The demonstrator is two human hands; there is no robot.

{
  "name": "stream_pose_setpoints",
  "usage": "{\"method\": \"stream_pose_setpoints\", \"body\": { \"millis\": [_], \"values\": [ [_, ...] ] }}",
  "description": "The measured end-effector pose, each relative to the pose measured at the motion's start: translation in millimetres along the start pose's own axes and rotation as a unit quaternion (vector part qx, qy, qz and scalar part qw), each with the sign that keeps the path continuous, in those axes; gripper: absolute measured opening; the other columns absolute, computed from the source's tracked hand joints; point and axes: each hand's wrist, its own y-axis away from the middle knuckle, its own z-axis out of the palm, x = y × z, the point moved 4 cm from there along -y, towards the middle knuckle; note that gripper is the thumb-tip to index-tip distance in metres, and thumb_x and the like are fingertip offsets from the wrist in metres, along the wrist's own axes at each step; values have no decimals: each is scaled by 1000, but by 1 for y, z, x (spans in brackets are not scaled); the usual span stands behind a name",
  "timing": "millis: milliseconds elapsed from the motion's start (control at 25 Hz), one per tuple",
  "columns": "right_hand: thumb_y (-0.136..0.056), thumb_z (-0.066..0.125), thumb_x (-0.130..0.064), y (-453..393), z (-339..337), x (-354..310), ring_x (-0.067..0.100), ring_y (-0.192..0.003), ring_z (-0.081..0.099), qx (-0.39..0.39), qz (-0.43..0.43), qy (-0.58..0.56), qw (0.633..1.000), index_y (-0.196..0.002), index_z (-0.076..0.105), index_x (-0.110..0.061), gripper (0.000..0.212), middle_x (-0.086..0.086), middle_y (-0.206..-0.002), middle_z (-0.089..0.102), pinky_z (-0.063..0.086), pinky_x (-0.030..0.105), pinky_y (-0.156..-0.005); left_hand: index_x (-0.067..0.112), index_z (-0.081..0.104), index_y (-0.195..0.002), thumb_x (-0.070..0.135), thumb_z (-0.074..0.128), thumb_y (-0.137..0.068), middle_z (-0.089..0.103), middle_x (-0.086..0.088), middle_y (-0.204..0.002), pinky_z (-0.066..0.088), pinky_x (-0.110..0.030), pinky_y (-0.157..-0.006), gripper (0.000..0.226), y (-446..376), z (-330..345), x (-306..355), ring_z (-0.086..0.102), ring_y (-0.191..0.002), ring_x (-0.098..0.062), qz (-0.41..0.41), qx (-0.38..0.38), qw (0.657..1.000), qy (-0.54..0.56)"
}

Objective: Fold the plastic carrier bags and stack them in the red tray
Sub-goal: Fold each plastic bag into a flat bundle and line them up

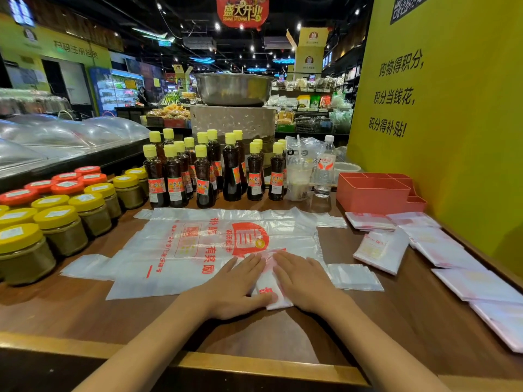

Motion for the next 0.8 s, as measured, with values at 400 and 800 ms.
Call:
{"method": "stream_pose_setpoints", "body": {
  "millis": [400, 800],
  "values": [
    [-107, 7, -42, -5, 4, 0, 8, -154, -7, -42, -3, 74, 996, -162, 0, -23, 58, -7, -169, -5, -12, 47, -124, 15, 40, -147, 67, 39, -94, 40, -8, -154, 27, -35, -115, 74, -20, -30, 11, 39, -135, -22, 6, 26, 998, -57],
    [-108, 9, -43, -6, 3, 3, 9, -154, -4, -43, 9, 53, 998, -162, 1, -23, 58, -7, -169, -3, -12, 47, -124, 23, 4, -160, 54, 24, -103, 0, 3, -168, 1, -35, -124, 68, -20, -10, 1, 1, -154, -13, -26, 21, 999, -28]
  ]
}}
